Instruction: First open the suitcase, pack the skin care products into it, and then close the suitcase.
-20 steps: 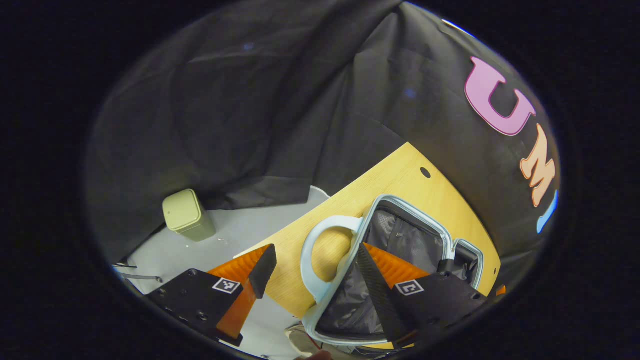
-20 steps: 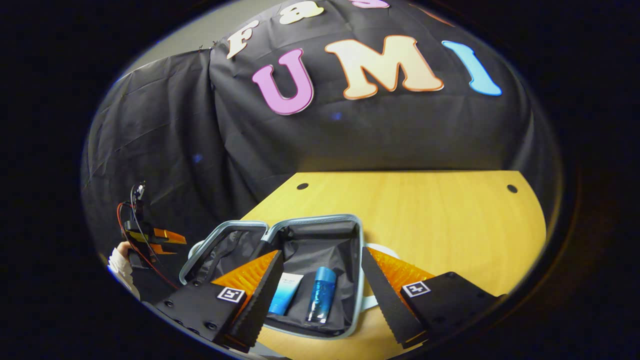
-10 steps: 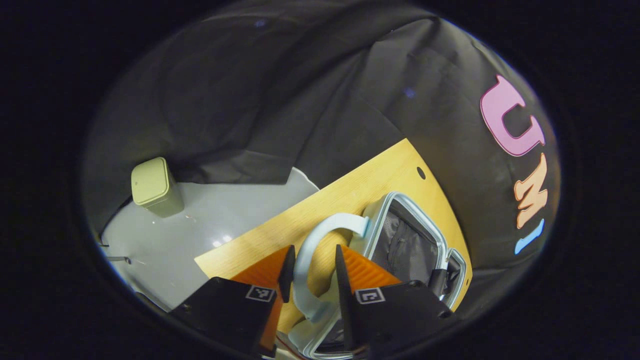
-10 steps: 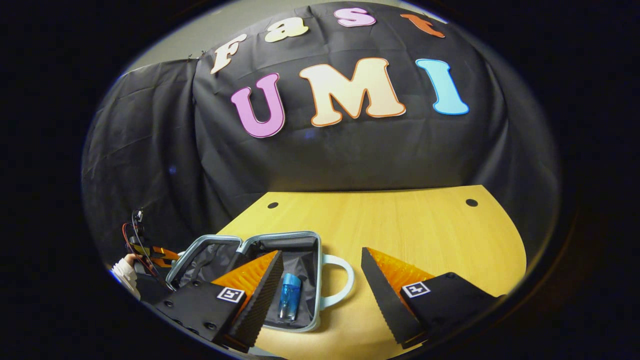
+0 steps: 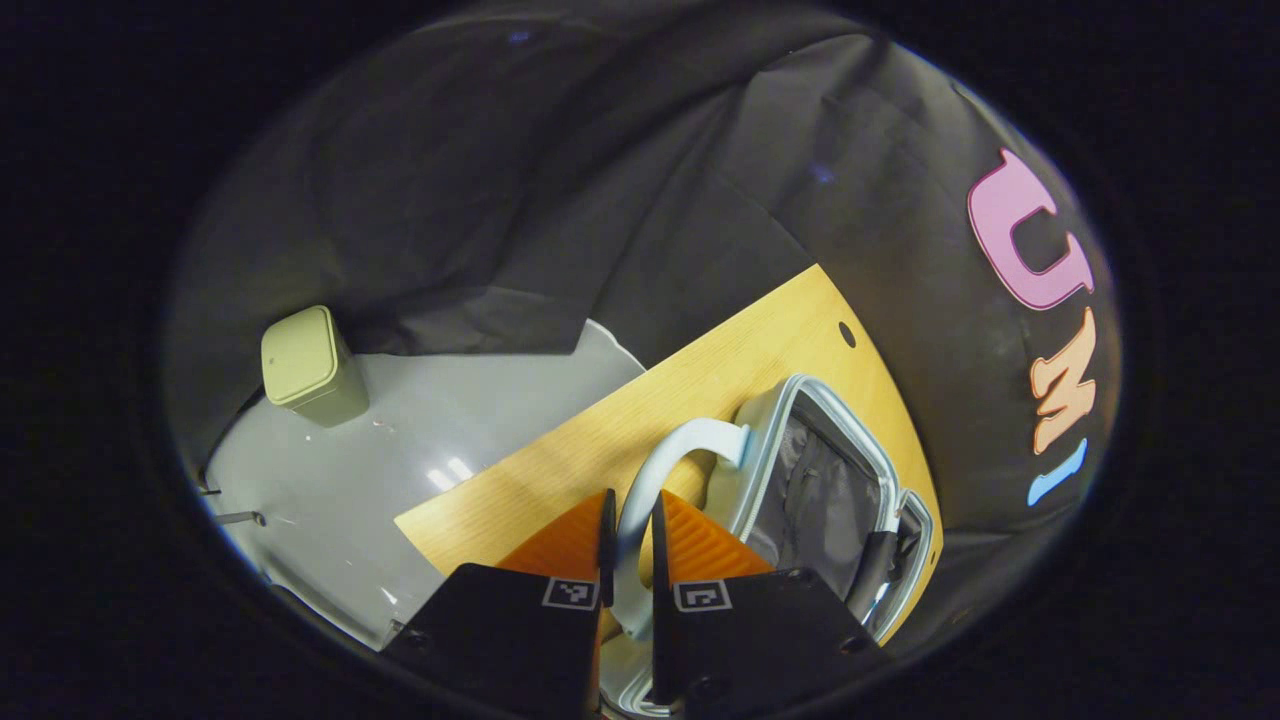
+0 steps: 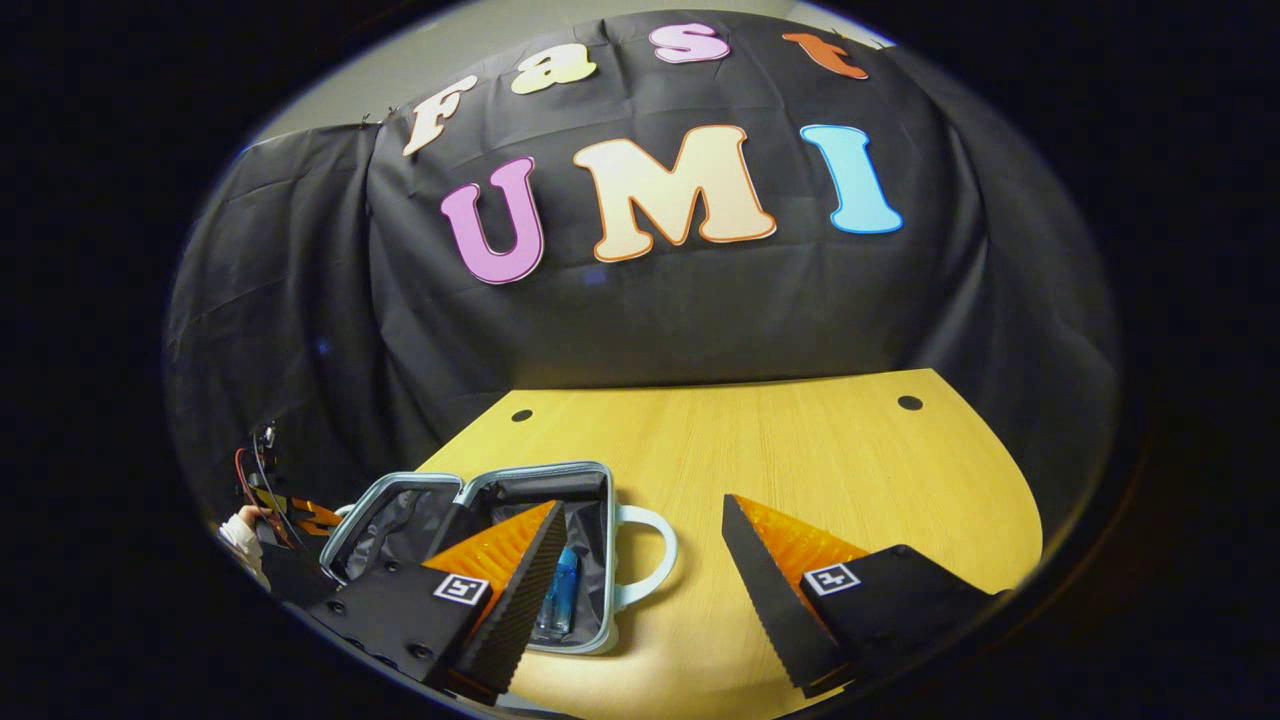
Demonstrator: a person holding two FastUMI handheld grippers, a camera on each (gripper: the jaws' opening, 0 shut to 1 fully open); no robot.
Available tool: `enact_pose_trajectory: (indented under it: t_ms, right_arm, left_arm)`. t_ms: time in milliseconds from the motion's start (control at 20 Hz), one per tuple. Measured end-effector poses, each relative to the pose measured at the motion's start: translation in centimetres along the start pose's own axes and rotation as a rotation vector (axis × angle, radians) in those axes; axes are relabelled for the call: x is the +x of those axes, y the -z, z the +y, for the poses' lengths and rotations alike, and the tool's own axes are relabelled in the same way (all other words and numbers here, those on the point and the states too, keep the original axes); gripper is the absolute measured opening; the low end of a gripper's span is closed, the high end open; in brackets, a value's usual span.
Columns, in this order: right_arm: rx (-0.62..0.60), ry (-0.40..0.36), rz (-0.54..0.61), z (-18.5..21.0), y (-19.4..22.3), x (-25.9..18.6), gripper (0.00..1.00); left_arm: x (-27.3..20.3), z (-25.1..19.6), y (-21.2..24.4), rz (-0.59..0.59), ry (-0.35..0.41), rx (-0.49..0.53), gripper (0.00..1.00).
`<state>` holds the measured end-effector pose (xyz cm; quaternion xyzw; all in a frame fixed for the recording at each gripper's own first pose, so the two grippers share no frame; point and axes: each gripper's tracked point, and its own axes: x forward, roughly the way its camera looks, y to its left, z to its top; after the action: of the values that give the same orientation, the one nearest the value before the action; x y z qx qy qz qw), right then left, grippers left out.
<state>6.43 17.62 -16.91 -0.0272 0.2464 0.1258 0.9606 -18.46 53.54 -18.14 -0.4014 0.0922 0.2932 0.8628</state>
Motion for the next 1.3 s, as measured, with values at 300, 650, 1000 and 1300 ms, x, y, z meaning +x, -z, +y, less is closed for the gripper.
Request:
enact_pose_trajectory:
  t_ms: [300, 650, 1000, 1300]
  right_arm:
    - [0.003, 0.013, -0.015, -1.0, -0.2, -0.6, 0.98]
    - [-0.017, 0.001, -0.009, -1.6, -0.3, -1.2, 0.98]
    - [-0.020, 0.002, -0.018, -2.0, -1.0, -1.5, 0.98]
    - [-0.002, -0.013, -0.044, -2.0, -1.8, -1.6, 0.98]
  left_arm:
    - [-2.9, -2.1, -0.7, -0.028, -0.013, 0.074, 0.11]
    - [-3.3, -4.4, -2.6, -0.044, 0.051, 0.124, 0.07]
    - [-8.6, -11.3, -5.0, -0.098, 0.259, 0.108, 0.07]
    - [-14.1, -21.6, -4.2, -0.087, 0.417, 0.240, 0.07]
